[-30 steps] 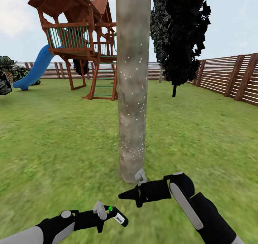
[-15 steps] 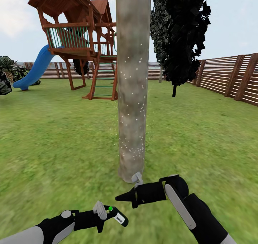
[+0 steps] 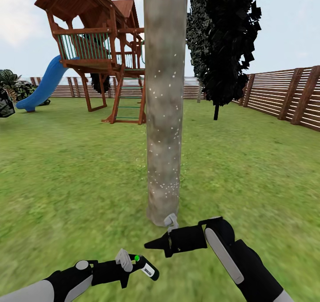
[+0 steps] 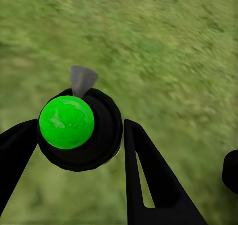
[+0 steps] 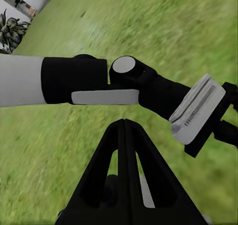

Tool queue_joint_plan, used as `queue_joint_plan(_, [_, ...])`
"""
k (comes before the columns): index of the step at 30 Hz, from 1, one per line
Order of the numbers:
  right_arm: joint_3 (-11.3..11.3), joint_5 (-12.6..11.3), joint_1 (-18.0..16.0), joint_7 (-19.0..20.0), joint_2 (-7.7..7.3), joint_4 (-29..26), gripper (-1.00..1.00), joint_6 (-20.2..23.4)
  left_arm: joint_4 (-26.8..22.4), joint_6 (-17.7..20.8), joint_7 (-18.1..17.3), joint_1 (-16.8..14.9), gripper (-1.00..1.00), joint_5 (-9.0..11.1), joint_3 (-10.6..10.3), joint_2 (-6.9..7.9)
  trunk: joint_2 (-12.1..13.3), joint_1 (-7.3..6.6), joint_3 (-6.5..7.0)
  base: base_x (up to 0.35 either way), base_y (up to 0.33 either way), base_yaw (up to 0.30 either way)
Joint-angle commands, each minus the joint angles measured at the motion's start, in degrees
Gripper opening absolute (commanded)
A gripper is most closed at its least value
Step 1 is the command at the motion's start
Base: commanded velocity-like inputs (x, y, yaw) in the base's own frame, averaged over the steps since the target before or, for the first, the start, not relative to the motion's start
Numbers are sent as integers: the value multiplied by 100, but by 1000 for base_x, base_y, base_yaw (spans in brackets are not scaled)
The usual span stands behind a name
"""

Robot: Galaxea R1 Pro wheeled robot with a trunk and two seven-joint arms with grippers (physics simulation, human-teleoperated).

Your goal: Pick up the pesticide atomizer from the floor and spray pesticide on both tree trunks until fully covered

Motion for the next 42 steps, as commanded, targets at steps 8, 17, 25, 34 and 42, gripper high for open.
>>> queue_joint_plan(8, [10, -4, 1, 28, 17, 184, -100, 18, -6, -28, -1, -9, -100, 56, -45, 4, -3, -1, -6, 0, 0, 0])
queue_joint_plan(17, [22, -31, 4, 30, 35, 389, -100, 18, -7, -28, -4, -9, -100, 52, -45, 3, -3, -1, -6, 0, 0, 0])
queue_joint_plan(25, [-53, -38, 9, 30, 35, 595, -100, 18, -7, -28, -7, -9, -100, 52, -45, 2, -3, -1, -6, 0, 0, 0])
queue_joint_plan(34, [-55, -29, 10, 20, 36, 784, -100, 18, -5, -28, -8, -9, -100, 52, -47, -5, -3, -1, -6, 0, 0, 0])
queue_joint_plan(42, [-75, -24, 8, -32, 38, 969, -100, 18, -7, -28, -7, -9, -100, 52, -47, -5, -3, -1, -6, 0, 0, 0])
